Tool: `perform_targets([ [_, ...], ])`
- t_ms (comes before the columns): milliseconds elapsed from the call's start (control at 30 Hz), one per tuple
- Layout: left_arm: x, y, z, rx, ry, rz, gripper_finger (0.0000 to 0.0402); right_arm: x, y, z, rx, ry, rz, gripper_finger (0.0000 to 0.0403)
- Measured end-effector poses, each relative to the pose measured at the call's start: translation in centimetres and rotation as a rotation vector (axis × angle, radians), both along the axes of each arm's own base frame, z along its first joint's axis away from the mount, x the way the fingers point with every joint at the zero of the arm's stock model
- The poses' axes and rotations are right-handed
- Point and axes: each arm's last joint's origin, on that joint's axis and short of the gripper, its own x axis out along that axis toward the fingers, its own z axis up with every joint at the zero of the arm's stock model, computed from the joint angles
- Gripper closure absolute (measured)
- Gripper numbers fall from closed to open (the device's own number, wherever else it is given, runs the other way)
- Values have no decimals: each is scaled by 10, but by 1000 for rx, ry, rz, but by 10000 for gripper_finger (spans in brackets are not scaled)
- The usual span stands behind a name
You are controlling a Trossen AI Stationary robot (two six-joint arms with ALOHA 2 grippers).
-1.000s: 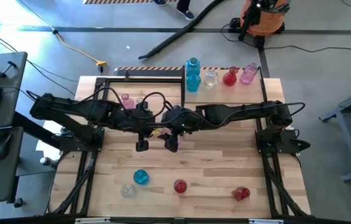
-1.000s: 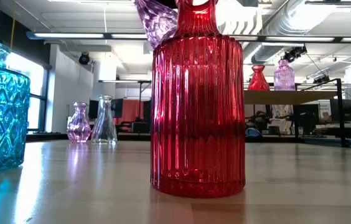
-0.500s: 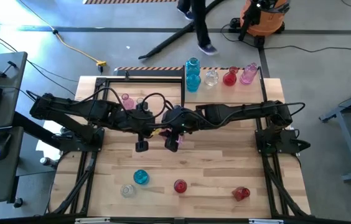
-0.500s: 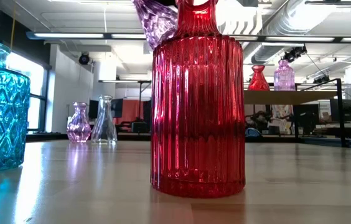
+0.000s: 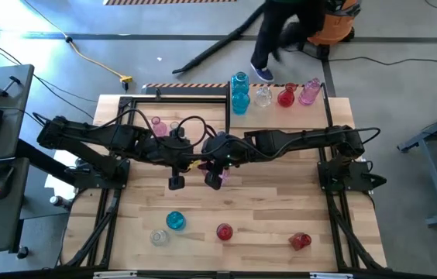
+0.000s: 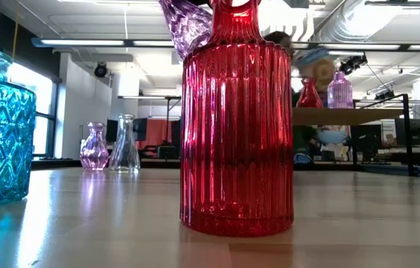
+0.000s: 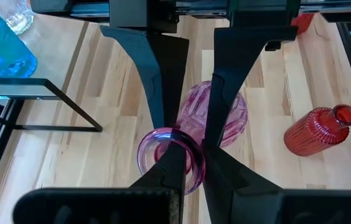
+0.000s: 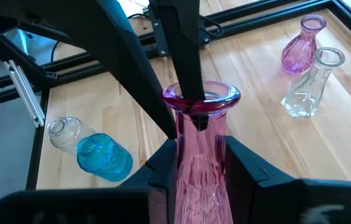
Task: Sort vases onto shelf
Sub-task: Put the bottom purple vase on the shelf aligned with the other purple vase
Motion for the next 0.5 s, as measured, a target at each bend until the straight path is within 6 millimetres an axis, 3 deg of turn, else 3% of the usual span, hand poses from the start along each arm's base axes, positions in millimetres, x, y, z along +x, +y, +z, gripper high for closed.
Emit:
perform_targets([
  [200, 0, 0, 0, -7, -3, 6, 374, 0, 0, 0, 2, 0, 2, 337],
  [500, 1, 0, 1, -7, -9, 7, 331, 0, 0, 0, 7, -1, -2, 337],
])
